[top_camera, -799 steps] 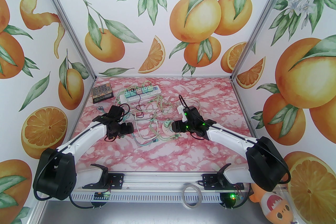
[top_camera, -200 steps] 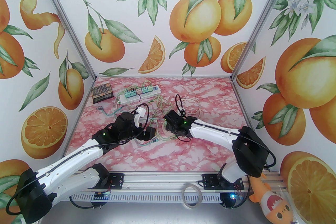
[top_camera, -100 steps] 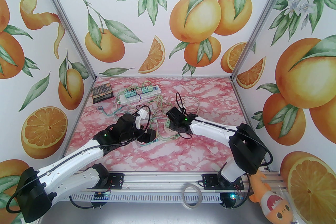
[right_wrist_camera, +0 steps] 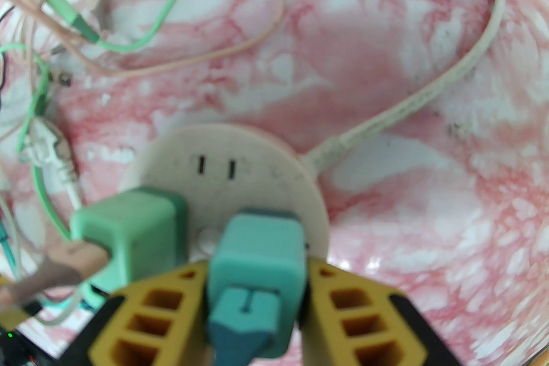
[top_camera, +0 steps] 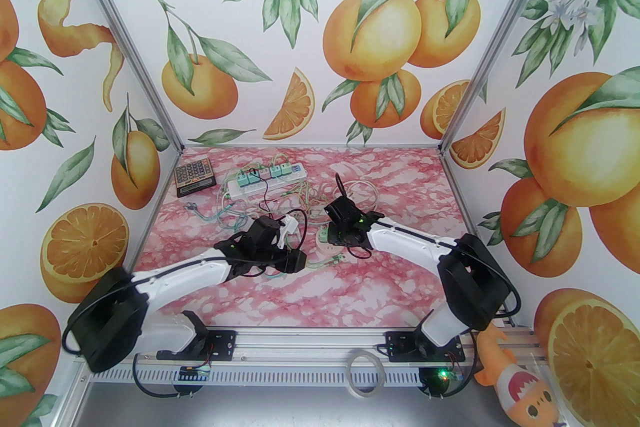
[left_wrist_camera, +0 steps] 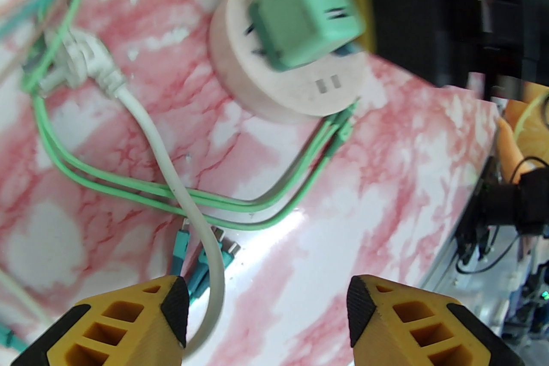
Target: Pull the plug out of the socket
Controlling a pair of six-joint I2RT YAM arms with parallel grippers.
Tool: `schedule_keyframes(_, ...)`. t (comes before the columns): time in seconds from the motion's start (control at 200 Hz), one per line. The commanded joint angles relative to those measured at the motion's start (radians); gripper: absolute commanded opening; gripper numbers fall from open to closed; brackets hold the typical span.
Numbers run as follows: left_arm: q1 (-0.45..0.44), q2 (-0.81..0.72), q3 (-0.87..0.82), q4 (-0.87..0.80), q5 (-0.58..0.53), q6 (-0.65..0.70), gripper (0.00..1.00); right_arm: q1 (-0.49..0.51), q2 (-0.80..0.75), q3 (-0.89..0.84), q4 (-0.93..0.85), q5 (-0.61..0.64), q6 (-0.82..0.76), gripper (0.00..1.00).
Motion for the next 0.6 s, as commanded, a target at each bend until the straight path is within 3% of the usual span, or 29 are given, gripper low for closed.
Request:
schedule_keyframes(0.0,0.015,0.082,0.063,0.111,0.046,-0.06,0.56,-0.006,-0.026,-0.018,-0.01,-0.013,-0.039,0.35)
schedule_keyframes(0.315,0.122,0.262,0.142,0.303,0.192,-0.234,0.46,-0.009,-0.066,-0.046,-0.003,-0.02,-0.052,0.35)
schedule_keyframes(0.445,0.132,0.317,0.187,0.339,0.231,-0.283,0.38,-0.009,-0.072,-0.052,0.004,-0.027,-0.054,0.35)
schedule_keyframes(0.595,0.131,0.373,0.209,0.365,0.245,-0.314,0.37,-0.011,-0.073,-0.056,0.012,-0.028,-0.056,0.36)
